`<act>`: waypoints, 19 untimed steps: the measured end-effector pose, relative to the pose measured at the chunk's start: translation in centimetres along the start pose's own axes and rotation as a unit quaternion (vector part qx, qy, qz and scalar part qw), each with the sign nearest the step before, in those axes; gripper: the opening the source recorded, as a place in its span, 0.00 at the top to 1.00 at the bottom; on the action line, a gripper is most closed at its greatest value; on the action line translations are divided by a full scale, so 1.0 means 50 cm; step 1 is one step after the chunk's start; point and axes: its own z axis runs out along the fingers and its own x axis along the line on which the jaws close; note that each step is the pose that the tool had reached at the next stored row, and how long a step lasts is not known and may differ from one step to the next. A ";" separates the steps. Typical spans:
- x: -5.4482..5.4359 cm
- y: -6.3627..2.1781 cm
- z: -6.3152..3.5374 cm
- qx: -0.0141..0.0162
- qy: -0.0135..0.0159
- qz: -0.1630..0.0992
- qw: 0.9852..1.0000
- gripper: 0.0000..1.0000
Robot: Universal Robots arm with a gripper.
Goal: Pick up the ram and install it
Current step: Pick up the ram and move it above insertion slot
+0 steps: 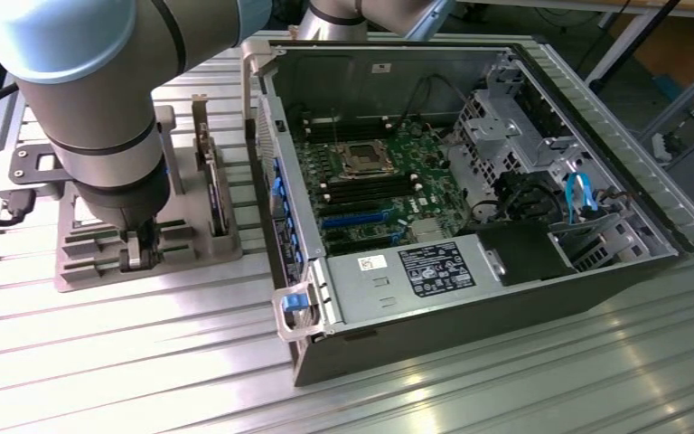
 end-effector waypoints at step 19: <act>0.000 0.000 0.000 0.000 0.000 0.000 1.000 0.79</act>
